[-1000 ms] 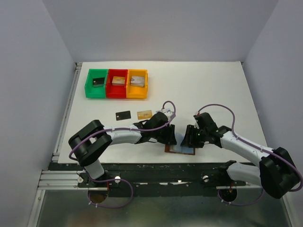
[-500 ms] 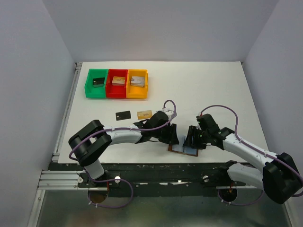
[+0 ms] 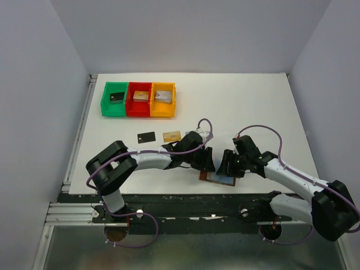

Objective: Take the credit cards out of the card holder
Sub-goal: Remove the credit card from the card holder.

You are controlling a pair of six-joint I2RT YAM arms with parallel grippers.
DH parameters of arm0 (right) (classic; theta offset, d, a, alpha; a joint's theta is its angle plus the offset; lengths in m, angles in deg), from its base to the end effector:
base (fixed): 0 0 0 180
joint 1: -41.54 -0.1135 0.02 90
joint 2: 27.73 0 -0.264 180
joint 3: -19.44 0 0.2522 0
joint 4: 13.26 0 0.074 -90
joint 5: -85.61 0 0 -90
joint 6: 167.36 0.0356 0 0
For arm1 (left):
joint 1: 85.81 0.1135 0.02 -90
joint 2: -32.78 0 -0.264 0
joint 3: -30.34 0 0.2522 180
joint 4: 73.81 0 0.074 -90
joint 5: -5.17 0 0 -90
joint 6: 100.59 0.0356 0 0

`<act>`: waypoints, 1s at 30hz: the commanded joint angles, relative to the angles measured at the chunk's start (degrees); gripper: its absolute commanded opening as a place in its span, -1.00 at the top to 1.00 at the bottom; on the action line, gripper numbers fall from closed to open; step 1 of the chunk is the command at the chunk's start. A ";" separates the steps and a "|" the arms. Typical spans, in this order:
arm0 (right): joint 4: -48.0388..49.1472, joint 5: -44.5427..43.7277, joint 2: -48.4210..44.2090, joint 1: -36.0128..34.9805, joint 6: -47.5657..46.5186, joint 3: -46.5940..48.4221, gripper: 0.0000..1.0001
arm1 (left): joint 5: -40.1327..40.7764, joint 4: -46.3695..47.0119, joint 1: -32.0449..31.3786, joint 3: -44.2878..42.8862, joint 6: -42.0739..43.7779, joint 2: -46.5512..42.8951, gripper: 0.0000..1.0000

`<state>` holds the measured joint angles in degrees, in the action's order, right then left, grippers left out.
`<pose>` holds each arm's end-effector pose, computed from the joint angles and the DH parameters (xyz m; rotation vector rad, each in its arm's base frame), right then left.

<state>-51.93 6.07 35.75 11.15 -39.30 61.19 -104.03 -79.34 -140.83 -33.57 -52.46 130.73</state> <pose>0.1608 0.1018 0.1616 0.1176 2.7479 0.6167 0.1902 -0.2922 0.1652 0.4919 2.5007 -1.1802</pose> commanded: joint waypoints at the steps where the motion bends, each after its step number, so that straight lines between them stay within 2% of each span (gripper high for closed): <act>1: -0.41 -0.70 0.06 -0.28 0.43 -1.62 -0.24 | -3.12 3.55 -0.87 -1.44 -0.50 0.22 0.03; 11: 0.38 -0.09 -1.52 -0.28 1.05 -2.76 -0.25 | -4.53 5.13 -0.87 -1.70 -0.76 1.10 0.26; 20: 0.03 0.18 -2.14 -0.28 1.05 -2.76 -0.25 | -4.44 4.43 -0.96 -2.14 -0.14 1.54 0.55; 27: -1.46 -0.70 -3.19 -0.28 0.78 -2.15 -0.25 | -2.95 2.06 -0.87 -2.32 0.82 1.01 0.97; 30: -2.86 -1.23 -5.55 -0.19 0.61 -1.53 -0.24 | -0.50 -1.01 -0.96 -2.50 1.87 -0.04 1.00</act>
<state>-52.04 6.07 32.84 11.15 -38.40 59.90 -106.37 -76.82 -141.32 -34.60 -52.46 131.47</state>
